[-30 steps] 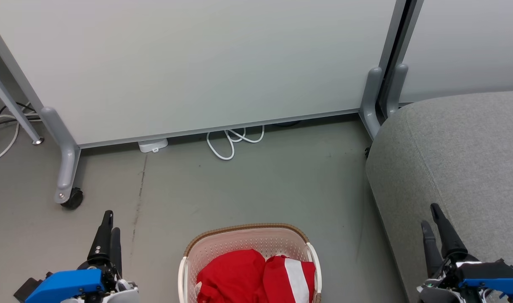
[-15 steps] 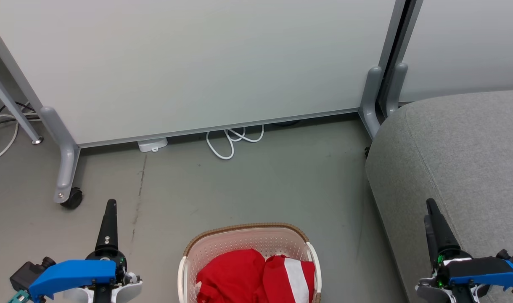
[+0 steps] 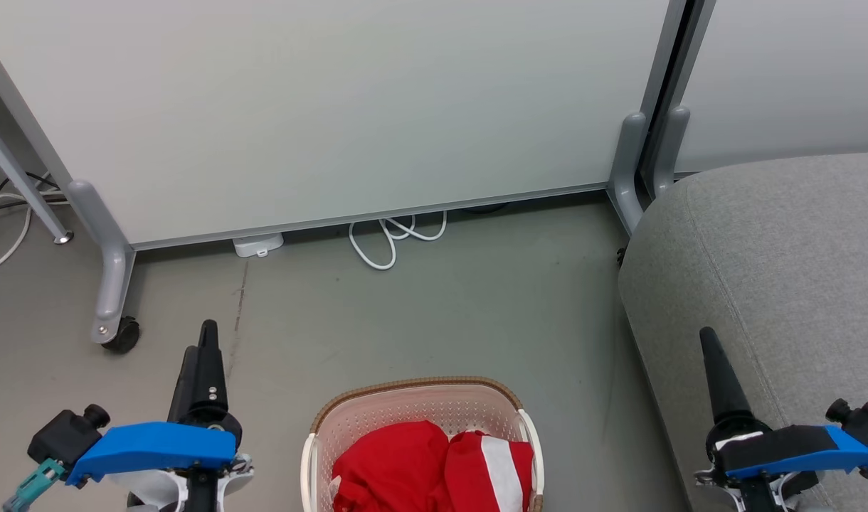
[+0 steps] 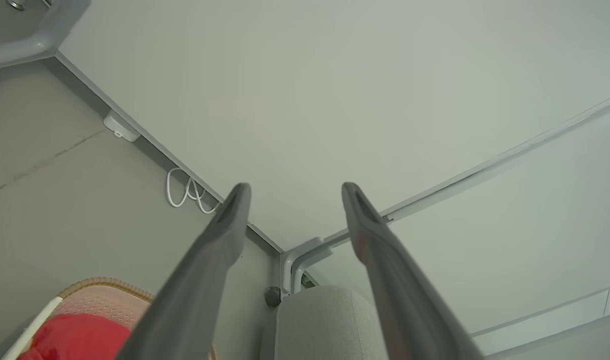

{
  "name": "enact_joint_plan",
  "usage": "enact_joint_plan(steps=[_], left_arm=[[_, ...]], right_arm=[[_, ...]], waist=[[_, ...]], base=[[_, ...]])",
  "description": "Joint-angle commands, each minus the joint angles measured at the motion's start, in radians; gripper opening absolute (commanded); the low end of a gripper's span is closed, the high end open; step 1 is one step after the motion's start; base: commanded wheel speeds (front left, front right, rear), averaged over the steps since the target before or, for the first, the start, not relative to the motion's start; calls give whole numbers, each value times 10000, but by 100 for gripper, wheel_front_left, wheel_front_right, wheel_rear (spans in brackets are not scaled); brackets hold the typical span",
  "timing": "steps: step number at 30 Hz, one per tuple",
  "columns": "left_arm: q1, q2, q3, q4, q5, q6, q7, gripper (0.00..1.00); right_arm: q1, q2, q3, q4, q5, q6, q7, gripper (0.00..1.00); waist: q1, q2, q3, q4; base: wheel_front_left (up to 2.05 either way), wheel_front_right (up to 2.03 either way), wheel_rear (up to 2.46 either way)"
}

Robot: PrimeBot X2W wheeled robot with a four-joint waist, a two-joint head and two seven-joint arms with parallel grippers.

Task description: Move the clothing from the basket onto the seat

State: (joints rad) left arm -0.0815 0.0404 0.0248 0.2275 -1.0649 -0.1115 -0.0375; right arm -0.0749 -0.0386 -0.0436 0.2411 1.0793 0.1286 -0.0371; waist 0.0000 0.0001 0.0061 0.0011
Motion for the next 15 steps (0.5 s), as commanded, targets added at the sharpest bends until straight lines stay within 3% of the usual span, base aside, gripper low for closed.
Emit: enact_joint_plan(steps=[1,15], left_arm=[[-319,85,-84,-187,495,67,-116,100],[-379,95,-656,-189,3139,394,-584,100]], right_arm=[[-251,-74,67,-182,-474,14,-113,100],[-261,-92,473,-199,-2763,17,-583,100]], waist=[[0,-1,-2,8],[0,-1,-22,35]], base=[[0,0,0],[0,0,0]])
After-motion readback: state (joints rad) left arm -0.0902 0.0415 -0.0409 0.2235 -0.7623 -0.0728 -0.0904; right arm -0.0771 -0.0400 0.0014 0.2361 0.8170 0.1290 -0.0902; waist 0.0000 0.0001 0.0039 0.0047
